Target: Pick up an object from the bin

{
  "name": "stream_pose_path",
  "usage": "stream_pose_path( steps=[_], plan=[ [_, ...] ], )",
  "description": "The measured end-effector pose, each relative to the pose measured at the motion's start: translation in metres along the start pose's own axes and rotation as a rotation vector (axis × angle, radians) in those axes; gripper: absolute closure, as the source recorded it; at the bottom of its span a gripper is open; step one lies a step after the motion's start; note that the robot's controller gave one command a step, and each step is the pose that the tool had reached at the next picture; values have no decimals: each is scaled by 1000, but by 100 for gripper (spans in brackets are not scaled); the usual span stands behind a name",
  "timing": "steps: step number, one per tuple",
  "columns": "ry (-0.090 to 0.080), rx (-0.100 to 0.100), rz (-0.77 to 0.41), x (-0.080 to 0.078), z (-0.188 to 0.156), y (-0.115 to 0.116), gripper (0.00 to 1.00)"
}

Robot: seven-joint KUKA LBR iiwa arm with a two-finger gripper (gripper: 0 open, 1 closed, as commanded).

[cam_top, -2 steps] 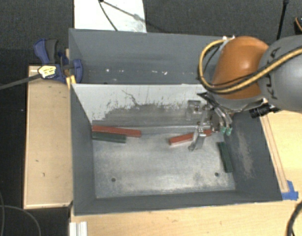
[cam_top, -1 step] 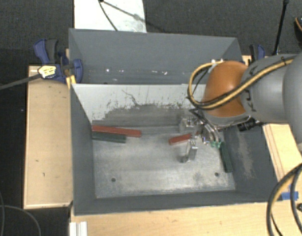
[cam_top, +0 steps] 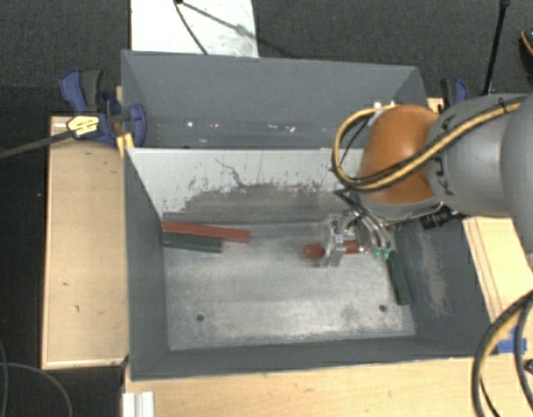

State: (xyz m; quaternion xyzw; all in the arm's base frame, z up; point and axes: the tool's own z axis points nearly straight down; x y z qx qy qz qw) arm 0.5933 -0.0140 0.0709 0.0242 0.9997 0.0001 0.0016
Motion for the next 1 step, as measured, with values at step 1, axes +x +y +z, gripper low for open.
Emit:
stream_pose_path(
  steps=[1],
  plan=[
    [-8, 1, -260, 19, -180, 9, 100]
  ],
)
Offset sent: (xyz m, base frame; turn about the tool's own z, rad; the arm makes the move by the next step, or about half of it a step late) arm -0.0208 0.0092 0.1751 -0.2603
